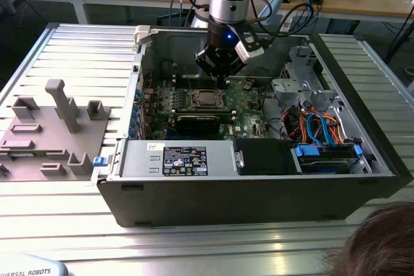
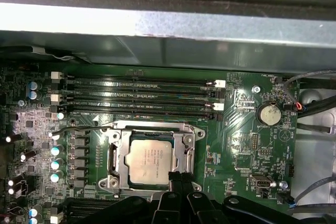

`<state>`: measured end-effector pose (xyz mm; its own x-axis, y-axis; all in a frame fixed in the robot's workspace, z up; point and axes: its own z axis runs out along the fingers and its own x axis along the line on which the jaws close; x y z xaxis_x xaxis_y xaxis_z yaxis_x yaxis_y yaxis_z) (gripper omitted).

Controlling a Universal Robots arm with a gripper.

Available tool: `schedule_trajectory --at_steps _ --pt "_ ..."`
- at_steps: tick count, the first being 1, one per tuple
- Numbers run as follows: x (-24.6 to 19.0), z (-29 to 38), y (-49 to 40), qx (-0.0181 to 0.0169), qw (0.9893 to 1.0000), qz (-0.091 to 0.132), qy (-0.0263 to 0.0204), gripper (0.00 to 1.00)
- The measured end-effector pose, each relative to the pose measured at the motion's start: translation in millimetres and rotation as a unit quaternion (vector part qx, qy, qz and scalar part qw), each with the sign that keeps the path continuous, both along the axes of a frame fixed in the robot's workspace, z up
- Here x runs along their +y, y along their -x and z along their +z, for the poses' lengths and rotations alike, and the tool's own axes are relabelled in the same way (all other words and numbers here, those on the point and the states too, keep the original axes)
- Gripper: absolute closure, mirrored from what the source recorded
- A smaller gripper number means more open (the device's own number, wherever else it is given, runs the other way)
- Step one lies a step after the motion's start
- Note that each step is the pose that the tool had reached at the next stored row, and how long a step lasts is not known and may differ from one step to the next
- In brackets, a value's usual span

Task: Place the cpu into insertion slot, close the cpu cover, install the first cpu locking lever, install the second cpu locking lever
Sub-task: 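Install the first cpu locking lever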

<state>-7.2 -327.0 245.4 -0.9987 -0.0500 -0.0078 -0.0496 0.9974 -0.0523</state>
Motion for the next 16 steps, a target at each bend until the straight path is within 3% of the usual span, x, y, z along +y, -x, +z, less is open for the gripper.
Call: schedule_trajectory --at_steps 16 --pt "0.0 0.0 0.0 0.0000 0.9999 0.011 0.0000 0.89"
